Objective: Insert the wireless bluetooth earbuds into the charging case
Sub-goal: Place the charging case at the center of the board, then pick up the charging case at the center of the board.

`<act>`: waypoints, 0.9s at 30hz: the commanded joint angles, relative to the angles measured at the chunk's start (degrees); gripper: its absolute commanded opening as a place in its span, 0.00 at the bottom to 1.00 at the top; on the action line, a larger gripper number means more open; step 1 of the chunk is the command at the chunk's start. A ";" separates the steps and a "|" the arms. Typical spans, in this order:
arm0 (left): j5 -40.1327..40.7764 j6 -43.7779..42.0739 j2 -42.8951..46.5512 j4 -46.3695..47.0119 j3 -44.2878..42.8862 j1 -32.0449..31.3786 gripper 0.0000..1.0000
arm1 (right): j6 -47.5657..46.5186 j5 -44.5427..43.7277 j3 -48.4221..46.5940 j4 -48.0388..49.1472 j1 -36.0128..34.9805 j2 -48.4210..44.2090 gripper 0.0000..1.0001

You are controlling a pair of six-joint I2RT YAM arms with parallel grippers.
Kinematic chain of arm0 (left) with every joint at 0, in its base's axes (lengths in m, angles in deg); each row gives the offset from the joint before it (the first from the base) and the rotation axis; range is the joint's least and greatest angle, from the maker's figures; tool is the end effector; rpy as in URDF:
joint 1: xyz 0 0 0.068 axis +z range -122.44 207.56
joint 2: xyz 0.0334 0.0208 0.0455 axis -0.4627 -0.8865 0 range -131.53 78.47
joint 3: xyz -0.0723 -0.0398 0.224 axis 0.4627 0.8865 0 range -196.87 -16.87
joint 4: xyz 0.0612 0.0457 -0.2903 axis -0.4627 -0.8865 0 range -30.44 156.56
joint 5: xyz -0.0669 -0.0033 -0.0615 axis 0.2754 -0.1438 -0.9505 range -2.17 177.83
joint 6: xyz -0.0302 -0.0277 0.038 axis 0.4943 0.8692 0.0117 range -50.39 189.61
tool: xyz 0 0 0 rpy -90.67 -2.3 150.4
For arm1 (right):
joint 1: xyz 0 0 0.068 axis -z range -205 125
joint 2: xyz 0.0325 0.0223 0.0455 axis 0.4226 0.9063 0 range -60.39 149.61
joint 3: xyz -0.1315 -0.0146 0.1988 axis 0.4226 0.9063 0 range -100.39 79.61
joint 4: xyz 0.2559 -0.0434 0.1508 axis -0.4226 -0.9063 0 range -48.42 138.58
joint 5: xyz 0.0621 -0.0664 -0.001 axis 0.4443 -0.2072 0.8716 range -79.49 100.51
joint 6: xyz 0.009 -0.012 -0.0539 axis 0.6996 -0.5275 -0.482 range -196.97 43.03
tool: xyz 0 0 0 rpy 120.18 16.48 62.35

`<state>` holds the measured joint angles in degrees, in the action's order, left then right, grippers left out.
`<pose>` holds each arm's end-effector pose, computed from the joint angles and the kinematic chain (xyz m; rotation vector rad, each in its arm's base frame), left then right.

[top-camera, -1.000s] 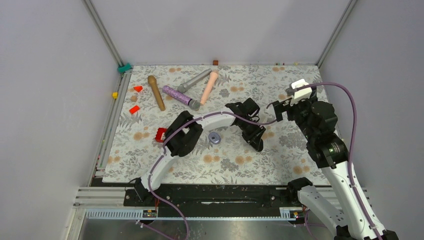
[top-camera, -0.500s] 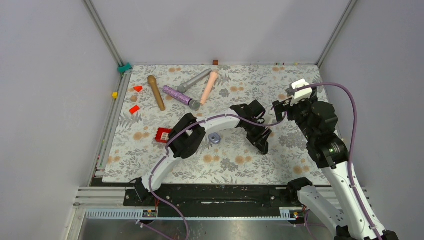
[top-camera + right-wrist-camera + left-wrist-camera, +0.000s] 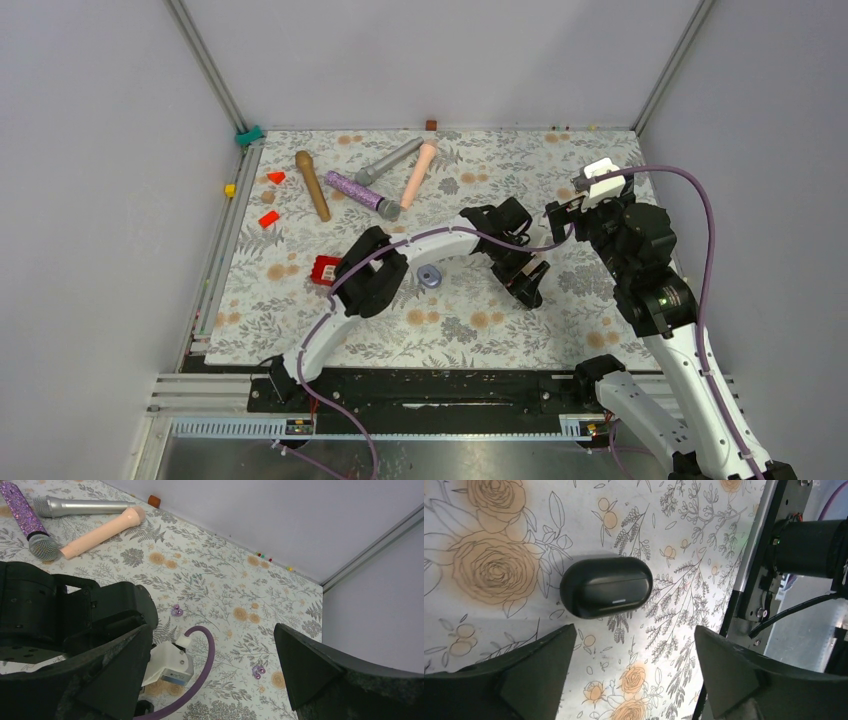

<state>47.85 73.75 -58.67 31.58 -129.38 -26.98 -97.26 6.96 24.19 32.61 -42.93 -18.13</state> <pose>0.2844 -0.4419 0.1150 1.4204 2.3783 -1.2410 0.2176 0.0679 0.3853 -0.4850 1.5459 -0.0820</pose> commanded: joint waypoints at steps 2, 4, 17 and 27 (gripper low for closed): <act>5.43 -6.95 9.51 -4.34 -0.44 1.52 0.98 | 1.12 -0.06 -0.39 2.55 0.36 -0.60 0.99; 7.27 -9.35 13.50 -4.53 1.69 2.75 0.98 | 1.30 -0.07 -0.48 2.58 0.31 -0.51 1.00; 30.05 -18.95 28.82 -7.19 21.59 12.55 0.98 | 2.36 2.61 -0.74 2.03 0.36 0.61 0.99; 30.30 -13.09 26.44 -9.47 27.49 13.12 0.99 | 2.46 2.63 -0.36 1.98 0.35 -0.83 0.99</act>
<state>76.83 58.06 -31.76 22.14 -102.01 -14.02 -95.17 9.63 24.17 33.70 -42.78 -17.49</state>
